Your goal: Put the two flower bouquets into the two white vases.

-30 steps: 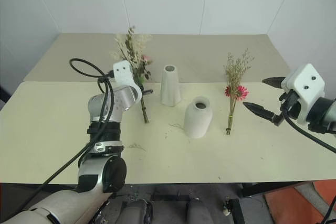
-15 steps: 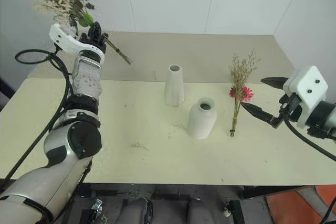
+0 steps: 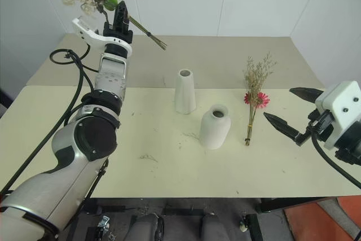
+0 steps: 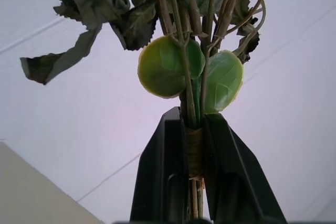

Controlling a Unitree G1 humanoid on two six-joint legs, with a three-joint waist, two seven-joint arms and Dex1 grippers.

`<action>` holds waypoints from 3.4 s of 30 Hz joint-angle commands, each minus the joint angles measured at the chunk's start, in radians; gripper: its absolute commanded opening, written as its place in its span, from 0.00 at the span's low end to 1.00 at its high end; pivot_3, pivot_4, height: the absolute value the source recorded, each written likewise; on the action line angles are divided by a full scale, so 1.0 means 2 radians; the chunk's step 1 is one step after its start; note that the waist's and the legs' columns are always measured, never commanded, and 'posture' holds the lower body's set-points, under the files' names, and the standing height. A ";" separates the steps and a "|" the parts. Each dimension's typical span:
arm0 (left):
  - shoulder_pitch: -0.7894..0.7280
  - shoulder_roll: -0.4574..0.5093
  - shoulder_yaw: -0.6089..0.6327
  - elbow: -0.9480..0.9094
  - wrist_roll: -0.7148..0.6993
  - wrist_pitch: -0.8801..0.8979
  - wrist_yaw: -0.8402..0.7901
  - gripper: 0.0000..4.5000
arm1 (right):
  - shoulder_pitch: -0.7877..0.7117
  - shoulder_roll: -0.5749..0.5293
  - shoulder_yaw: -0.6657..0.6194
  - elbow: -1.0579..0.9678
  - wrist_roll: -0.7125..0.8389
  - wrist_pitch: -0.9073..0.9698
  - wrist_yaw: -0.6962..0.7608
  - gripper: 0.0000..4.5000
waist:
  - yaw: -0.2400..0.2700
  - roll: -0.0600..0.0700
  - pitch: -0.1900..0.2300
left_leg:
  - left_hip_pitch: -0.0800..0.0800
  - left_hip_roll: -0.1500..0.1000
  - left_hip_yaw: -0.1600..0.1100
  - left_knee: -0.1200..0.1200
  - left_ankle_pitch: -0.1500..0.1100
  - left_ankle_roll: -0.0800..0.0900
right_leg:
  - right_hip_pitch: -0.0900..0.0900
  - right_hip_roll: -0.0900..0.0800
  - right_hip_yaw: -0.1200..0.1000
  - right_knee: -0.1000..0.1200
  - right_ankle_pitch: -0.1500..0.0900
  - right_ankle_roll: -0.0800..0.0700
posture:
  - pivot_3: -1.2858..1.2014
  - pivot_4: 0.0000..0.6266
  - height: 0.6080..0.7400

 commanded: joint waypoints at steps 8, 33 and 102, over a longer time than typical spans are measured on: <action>-0.017 -0.015 -0.061 -0.002 0.045 -0.011 -0.045 0.03 | 0.022 0.021 -0.022 -0.043 0.005 0.001 -0.033 1.00 | 0.000 0.000 0.000 | 0.000 0.000 0.000 0.000 0.000 0.000 | 0.000 0.000 0.000 0.000 0.000 0.000 | 0.52 0.24 1.00; 0.024 -0.039 -0.129 -0.007 0.110 -0.049 -0.101 0.03 | 0.051 0.031 -0.032 -0.069 0.010 0.009 -0.048 1.00 | 0.001 0.000 0.000 | 0.000 0.000 0.000 0.000 0.000 0.000 | 0.000 0.000 0.000 0.000 0.000 0.000 | 0.52 0.24 1.00; 0.395 0.308 -0.337 -0.672 0.150 0.188 -0.318 0.99 | -0.408 0.061 0.318 0.375 -0.066 0.315 -0.159 1.00 | -0.008 0.001 -0.001 | 0.000 0.002 0.001 0.000 0.000 0.000 | -0.001 0.001 0.001 0.001 0.000 -0.001 | 0.52 0.24 1.00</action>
